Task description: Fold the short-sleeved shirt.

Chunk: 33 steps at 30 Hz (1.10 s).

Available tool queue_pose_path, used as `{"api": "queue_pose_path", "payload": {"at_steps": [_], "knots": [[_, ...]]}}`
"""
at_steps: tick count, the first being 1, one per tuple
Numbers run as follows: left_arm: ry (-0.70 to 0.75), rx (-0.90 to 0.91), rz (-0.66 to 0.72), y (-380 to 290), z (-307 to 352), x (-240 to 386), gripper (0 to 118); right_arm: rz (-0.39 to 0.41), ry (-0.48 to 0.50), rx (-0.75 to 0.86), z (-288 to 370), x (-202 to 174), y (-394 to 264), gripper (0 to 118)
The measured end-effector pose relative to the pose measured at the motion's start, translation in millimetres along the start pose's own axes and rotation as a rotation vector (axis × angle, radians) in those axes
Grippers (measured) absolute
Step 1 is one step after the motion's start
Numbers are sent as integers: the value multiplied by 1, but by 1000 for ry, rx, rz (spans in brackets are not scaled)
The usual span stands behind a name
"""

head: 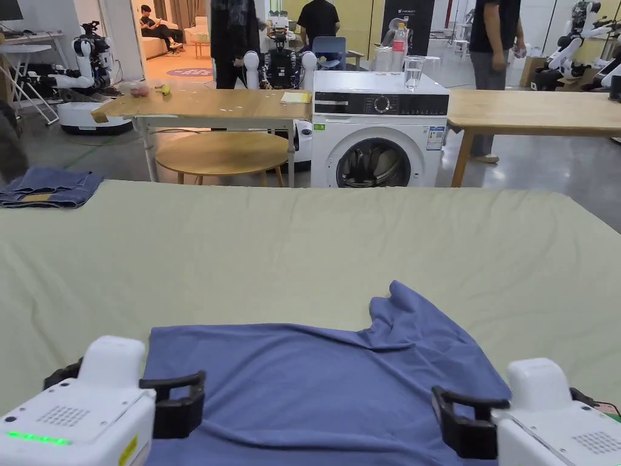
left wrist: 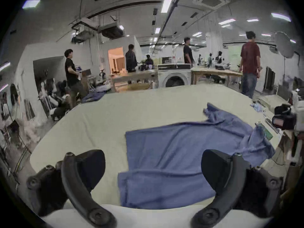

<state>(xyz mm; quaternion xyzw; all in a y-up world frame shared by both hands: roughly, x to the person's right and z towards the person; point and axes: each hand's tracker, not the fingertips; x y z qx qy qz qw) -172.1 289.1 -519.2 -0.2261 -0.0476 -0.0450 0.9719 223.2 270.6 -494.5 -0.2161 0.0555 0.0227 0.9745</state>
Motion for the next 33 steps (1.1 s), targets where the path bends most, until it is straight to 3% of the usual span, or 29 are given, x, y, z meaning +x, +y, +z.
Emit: {"api": "queue_pose_path", "payload": {"at_steps": [1,5,10,19,20,22,23,24,28,31,32,33], "knots": [[-8,3,4,1,-3,4,0,5,8,5,-3,-6,2,0],[24,-5,-5,-5,-16,9,0,13,-20,36,-11,-21,3,0],[32,-66,3,-8,-43,-10,0,16,13,20,-21,-21,7,0],[126,-259,76,7,-183,-81,0,9,4,-44,-62,-6,12,0],[131,-268,67,9,-200,-86,8,5,2,-51,-66,-3,13,0],[179,-313,44,11,-232,-95,92,-3,-4,-68,-77,4,11,0],[209,-330,33,13,-248,-97,113,-3,-11,-73,-81,8,12,0],[216,-354,34,13,-260,-98,116,-3,-17,-79,-85,11,14,0],[220,-433,38,5,-310,-104,111,-7,-53,-115,-109,31,19,0],[158,-530,18,-2,-334,-101,78,-10,-80,-169,-139,53,25,0],[110,-547,37,-1,-325,-94,53,1,-99,-183,-152,61,29,5],[95,-525,58,3,-321,-93,43,2,-111,-192,-164,69,34,5]]}}
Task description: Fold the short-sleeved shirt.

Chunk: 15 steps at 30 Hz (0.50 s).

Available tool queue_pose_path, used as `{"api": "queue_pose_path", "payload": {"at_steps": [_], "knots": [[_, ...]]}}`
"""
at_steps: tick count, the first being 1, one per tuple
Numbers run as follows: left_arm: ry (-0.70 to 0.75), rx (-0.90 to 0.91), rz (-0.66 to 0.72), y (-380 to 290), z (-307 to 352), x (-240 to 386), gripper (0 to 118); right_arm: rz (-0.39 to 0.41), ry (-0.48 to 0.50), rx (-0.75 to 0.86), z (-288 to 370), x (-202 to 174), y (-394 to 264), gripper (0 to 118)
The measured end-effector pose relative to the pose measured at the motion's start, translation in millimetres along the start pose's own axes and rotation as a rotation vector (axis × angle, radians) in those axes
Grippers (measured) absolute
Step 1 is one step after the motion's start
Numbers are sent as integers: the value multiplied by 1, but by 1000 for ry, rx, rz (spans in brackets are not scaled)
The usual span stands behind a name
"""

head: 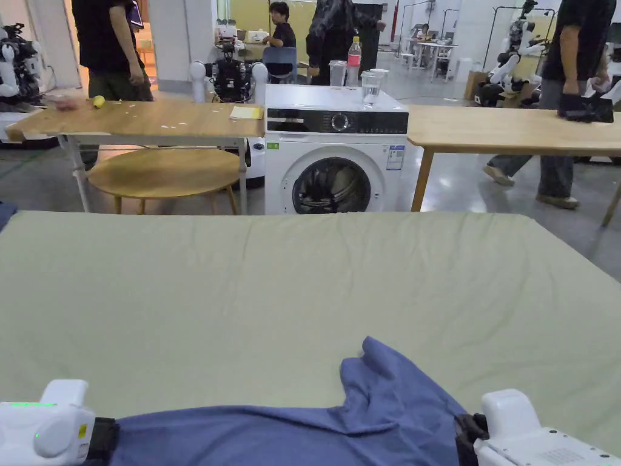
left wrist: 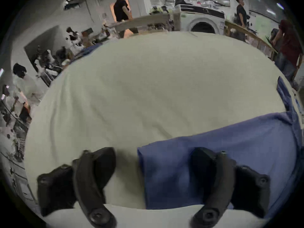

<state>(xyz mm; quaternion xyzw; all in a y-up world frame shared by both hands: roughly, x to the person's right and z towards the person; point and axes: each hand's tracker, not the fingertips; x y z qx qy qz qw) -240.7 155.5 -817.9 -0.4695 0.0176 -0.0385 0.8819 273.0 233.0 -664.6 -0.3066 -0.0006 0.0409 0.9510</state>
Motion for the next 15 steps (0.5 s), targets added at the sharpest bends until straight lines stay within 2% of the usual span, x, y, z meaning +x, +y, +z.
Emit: {"api": "queue_pose_path", "payload": {"at_steps": [1,2,3,5,6,10,11,13,14,15], "knots": [[18,23,-13,1,10,2,34,-7,-15,-23,-15,8,6,8],[-23,41,-53,1,21,6,22,-22,-19,-45,-32,17,14,11],[-28,50,-74,0,30,10,0,-34,-24,-53,-47,23,21,32],[-56,107,-81,-3,49,16,0,-68,-32,-140,-86,36,35,79],[-57,118,-78,-2,56,16,0,-72,-48,-189,-104,39,40,96],[-42,160,-101,-2,79,24,0,-74,-93,-318,-165,46,41,97],[-45,159,-97,0,77,18,0,-85,-101,-347,-176,46,36,96],[-50,159,-85,-1,81,18,0,-87,-92,-422,-186,44,23,82],[-52,157,-80,-2,83,18,0,-109,-66,-397,-183,43,20,60],[-57,153,-77,-1,78,13,0,-125,-83,-340,-172,40,23,2]]}}
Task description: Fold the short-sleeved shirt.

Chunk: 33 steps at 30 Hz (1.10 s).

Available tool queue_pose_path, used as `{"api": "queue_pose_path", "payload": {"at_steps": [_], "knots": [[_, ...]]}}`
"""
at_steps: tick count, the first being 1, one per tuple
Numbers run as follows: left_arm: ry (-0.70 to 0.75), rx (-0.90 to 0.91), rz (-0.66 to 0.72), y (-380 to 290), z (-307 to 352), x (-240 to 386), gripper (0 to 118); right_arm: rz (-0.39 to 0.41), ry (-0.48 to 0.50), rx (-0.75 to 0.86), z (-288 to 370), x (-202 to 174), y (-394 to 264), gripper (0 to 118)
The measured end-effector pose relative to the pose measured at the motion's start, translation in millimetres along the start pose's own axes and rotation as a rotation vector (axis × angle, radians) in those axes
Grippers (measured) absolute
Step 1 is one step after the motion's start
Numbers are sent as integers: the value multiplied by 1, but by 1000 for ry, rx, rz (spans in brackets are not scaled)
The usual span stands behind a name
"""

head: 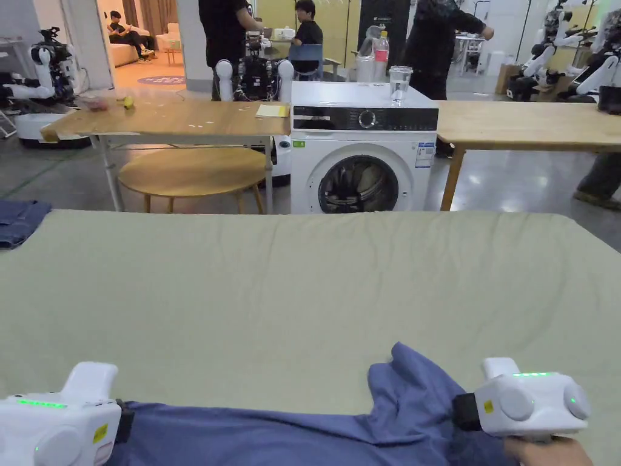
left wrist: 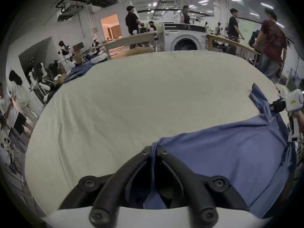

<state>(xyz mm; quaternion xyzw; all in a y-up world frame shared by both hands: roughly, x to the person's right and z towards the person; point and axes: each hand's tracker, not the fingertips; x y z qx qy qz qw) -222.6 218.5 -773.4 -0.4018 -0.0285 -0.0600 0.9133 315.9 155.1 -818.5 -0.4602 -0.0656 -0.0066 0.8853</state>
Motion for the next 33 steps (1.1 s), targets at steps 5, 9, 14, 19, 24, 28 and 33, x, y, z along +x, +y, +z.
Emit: {"api": "queue_pose_path", "payload": {"at_steps": [5,9,14,19,24,28,33], "knots": [[-19,-4,29,-3,2,0,0,43,101,8,31,-10,-16,0],[-75,59,98,-10,31,-3,0,66,87,152,84,-7,-25,0],[-105,200,104,-26,105,-6,0,100,121,329,181,16,-45,0],[-128,300,111,-70,183,-15,0,101,145,432,255,36,-107,0],[-142,221,106,-140,199,-35,0,114,114,390,268,46,-189,0],[-135,83,149,-199,182,-52,0,80,110,269,246,52,-251,0],[-125,55,156,-220,168,-50,31,65,102,218,227,48,-276,10]]}}
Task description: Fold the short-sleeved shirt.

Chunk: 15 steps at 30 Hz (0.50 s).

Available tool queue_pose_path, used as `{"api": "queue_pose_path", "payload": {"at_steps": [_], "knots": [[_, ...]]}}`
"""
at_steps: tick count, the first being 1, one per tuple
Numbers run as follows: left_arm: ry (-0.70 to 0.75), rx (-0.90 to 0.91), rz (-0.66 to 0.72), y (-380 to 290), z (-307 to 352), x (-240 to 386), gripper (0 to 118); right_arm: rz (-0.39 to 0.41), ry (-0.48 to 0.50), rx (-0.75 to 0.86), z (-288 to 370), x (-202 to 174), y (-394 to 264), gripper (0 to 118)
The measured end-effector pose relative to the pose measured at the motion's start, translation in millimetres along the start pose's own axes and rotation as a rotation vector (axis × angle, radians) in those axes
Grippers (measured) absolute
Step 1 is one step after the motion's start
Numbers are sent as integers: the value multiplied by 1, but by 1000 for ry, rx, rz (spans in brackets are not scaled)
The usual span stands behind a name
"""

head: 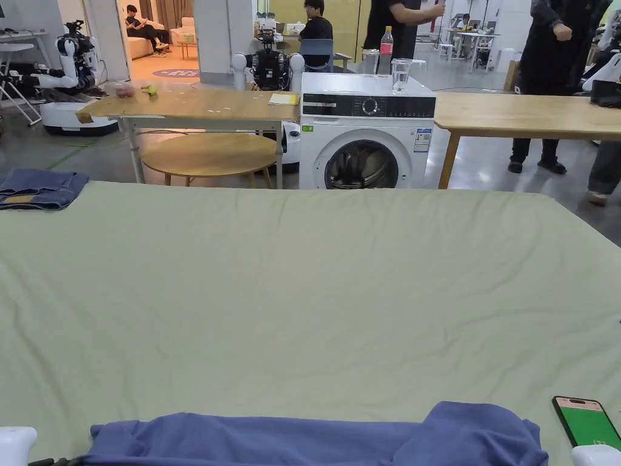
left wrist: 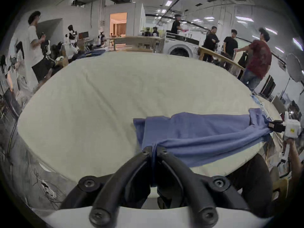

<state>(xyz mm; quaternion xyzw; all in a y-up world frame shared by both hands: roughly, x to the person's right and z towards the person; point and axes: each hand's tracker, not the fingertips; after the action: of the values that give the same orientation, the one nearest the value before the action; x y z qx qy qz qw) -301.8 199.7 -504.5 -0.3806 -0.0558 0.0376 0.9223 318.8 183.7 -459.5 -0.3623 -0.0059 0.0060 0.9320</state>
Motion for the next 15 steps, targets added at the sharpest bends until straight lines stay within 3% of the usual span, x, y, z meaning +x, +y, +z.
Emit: {"api": "queue_pose_path", "payload": {"at_steps": [2,3,4,10,13,14,15], "knots": [[28,30,-19,9,7,14,82,7,-4,13,7,-5,12,60],[49,64,-38,14,15,27,101,20,-5,23,12,-9,20,86],[56,101,-63,22,19,36,103,37,0,58,18,-15,29,92],[81,322,-164,76,29,112,103,59,28,318,40,-61,98,92],[97,428,-141,97,22,140,96,54,8,412,40,-88,122,91],[105,442,-129,102,19,146,92,50,-2,437,39,-95,127,91],[87,447,-131,104,19,150,60,56,-5,444,37,-102,131,79]]}}
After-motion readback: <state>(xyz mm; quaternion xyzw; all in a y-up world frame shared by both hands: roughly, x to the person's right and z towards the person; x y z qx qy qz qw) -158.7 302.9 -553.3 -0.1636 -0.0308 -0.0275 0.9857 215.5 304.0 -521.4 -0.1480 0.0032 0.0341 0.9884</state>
